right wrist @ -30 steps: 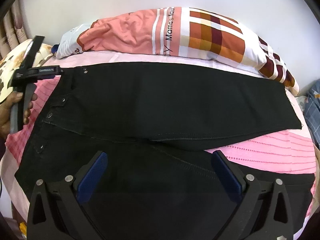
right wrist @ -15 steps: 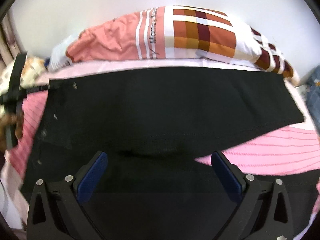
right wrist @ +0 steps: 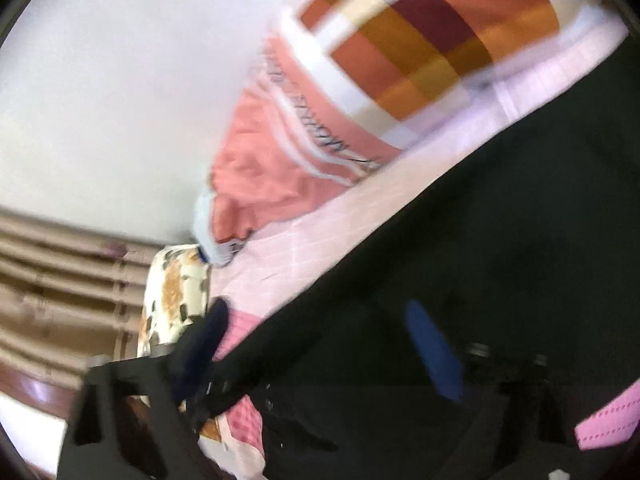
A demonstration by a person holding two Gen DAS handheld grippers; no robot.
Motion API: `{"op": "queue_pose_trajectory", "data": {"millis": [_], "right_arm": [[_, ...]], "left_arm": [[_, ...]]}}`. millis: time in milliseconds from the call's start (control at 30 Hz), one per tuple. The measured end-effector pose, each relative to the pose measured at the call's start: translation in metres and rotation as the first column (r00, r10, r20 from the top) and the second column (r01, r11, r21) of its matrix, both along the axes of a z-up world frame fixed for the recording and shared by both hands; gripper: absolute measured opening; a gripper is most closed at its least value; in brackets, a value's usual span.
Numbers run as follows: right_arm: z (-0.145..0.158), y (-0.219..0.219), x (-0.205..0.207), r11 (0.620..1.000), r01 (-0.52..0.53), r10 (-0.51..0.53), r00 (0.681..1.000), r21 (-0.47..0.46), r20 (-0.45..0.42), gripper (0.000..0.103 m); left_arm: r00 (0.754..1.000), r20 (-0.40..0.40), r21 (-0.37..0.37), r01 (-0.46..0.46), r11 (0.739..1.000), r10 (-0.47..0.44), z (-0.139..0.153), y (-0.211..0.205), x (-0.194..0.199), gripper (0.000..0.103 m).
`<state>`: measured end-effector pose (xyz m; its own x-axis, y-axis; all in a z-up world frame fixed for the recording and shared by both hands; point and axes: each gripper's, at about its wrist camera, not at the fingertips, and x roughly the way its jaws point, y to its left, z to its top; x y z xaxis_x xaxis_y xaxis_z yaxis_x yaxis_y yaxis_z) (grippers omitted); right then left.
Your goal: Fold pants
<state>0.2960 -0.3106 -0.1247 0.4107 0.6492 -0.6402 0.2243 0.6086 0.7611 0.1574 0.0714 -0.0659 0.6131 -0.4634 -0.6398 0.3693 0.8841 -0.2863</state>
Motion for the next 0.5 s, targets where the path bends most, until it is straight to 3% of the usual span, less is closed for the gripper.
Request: {"op": "queue_pose_trajectory", "data": {"millis": [67,133,167,200,233,367,500], "right_arm": [[-0.017,0.0,0.012,0.999,0.005,-0.002,0.998,0.043,-0.066,0.053],[-0.028,0.0,0.02,0.999,0.026,-0.021,0.995,0.046,-0.102,0.052],[-0.034,0.0,0.021,0.999,0.032,-0.027,0.994,0.042,-0.107,0.042],[-0.038,-0.001,0.021,0.998,0.046,-0.042,0.993,0.034,-0.107,0.016],[-0.039,-0.002,0.019,0.998,0.06,-0.058,0.993,0.023,-0.101,0.008],[-0.027,0.006,-0.012,0.998,0.039,-0.039,0.999,-0.052,-0.004,0.007],[-0.013,0.0,-0.078,0.998,0.046,-0.043,0.998,-0.041,0.053,0.006]], "left_arm": [[1.0,-0.009,-0.015,-0.002,1.0,0.002,-0.001,-0.001,-0.007,0.015],[1.0,-0.027,-0.033,-0.005,0.999,0.004,-0.002,-0.002,-0.011,0.015],[1.0,-0.03,-0.034,-0.006,0.999,0.005,-0.003,-0.002,-0.012,0.015],[1.0,-0.03,-0.032,-0.007,0.999,0.006,-0.003,-0.003,-0.014,0.015],[0.999,-0.036,-0.033,-0.005,0.999,0.004,-0.004,-0.003,-0.015,0.015],[0.999,-0.051,-0.035,-0.014,0.999,0.013,-0.002,0.0,-0.021,0.015],[0.996,-0.082,-0.039,-0.029,0.999,0.026,0.0,0.01,-0.04,0.015]]}}
